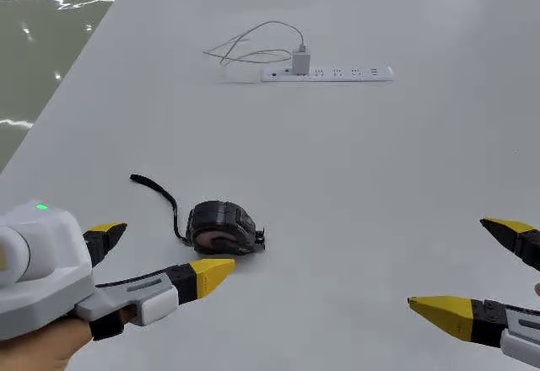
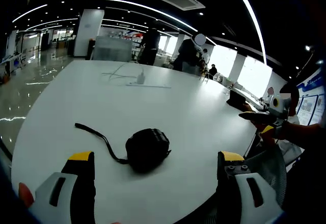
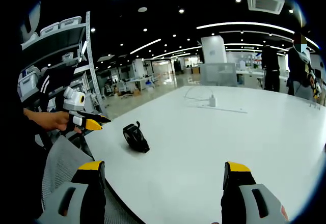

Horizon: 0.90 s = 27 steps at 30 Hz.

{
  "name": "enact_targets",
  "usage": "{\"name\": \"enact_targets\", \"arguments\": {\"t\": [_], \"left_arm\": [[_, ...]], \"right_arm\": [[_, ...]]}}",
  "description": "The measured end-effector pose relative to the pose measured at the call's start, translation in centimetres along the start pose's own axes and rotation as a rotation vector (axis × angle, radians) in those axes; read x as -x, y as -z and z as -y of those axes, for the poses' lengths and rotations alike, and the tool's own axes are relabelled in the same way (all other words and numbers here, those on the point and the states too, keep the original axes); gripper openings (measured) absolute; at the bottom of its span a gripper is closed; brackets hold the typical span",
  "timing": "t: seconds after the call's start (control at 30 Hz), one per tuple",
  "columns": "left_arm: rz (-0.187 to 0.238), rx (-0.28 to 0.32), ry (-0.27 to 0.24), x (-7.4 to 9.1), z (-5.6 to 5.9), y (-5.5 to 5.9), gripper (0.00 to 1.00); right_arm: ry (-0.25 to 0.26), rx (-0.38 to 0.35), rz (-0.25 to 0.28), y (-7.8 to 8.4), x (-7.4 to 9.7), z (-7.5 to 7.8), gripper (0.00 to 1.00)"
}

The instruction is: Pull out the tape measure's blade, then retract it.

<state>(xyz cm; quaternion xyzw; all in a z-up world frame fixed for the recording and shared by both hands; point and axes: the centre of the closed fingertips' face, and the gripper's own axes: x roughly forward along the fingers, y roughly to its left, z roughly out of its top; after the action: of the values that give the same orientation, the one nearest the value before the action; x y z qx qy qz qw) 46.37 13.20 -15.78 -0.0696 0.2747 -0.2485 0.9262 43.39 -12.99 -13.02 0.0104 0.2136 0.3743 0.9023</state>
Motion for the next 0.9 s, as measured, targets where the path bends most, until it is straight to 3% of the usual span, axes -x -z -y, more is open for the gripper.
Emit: {"name": "enact_targets", "arguments": {"t": [0.2,0.6,0.9], "left_arm": [[-0.026,-0.003,-0.015,-0.8,-0.1,0.3,0.99],[-0.026,0.023,-0.127,-3.7,-1.2,0.2,0.99],[-0.06,0.027,-0.136,-6.0,-1.1,0.9,0.99]], "right_arm": [[0.008,0.012,-0.003,0.2,-0.2,0.3,0.98],[-0.015,0.03,-0.018,0.3,-0.9,0.2,0.97],[-0.012,0.023,-0.016,0.2,-1.1,0.9,0.97]]}}
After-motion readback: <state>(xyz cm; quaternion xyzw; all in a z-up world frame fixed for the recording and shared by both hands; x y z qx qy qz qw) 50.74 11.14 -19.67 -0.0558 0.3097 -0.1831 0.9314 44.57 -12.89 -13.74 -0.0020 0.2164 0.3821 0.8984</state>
